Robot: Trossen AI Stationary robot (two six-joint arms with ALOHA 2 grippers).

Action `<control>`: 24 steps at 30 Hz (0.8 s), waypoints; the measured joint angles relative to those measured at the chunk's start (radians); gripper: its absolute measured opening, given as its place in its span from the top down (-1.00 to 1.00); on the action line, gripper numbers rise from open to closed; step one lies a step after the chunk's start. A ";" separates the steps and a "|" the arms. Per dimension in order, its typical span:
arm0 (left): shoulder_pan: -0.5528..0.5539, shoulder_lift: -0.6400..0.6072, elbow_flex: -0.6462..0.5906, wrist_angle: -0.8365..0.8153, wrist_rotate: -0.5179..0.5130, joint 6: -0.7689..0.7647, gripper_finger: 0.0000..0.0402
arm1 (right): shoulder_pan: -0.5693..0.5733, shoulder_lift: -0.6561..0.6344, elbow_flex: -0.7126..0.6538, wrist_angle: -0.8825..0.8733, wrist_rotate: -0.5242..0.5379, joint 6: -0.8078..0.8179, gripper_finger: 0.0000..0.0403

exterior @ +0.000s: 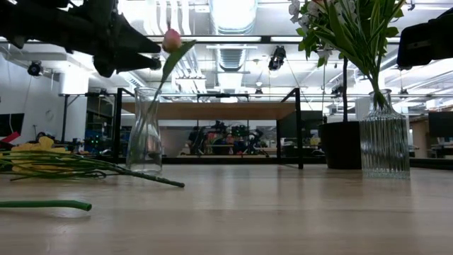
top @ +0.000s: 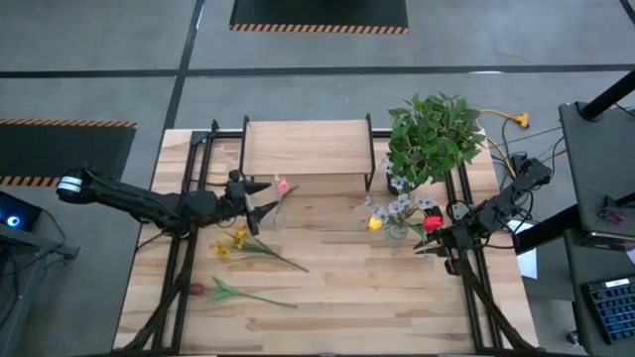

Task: Pick and place flowers into a vace then onto a shelf
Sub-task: Put the yellow flowers into the left transparent vase

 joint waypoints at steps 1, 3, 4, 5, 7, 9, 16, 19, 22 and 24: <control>0.000 -0.008 0.000 -0.013 0.000 -0.010 -0.34 | 0.000 0.000 0.000 0.000 0.000 0.000 0.79; 0.000 -0.030 0.000 -0.040 0.001 -0.018 -0.34 | 0.000 0.000 0.000 0.000 0.000 0.000 0.79; 0.000 -0.040 0.000 -0.052 0.001 -0.031 -0.34 | 0.000 0.000 0.000 0.000 0.000 0.000 0.79; 0.000 -0.050 0.000 -0.061 0.001 -0.050 -0.34 | 0.000 0.000 0.000 0.000 0.000 0.000 0.79; 0.000 -0.067 0.000 -0.068 0.002 -0.112 -0.34 | 0.000 0.000 0.000 0.000 0.000 0.000 0.79; -0.001 -0.083 0.001 -0.081 0.019 -0.196 -0.34 | 0.000 0.000 0.000 0.000 0.000 0.000 0.79; -0.024 -0.075 0.001 -0.135 0.118 -0.568 -0.34 | 0.000 0.000 0.000 0.000 0.000 0.000 0.79; -0.050 -0.054 0.002 -0.136 0.122 -0.642 -0.34 | 0.000 0.000 0.000 0.000 0.000 -0.001 0.79; -0.078 -0.041 0.025 -0.141 0.121 -0.654 -0.34 | 0.000 0.000 0.000 0.000 0.000 -0.013 0.79; -0.095 -0.034 0.061 -0.172 0.109 -0.654 -0.34 | 0.000 0.000 0.000 0.000 0.000 -0.015 0.79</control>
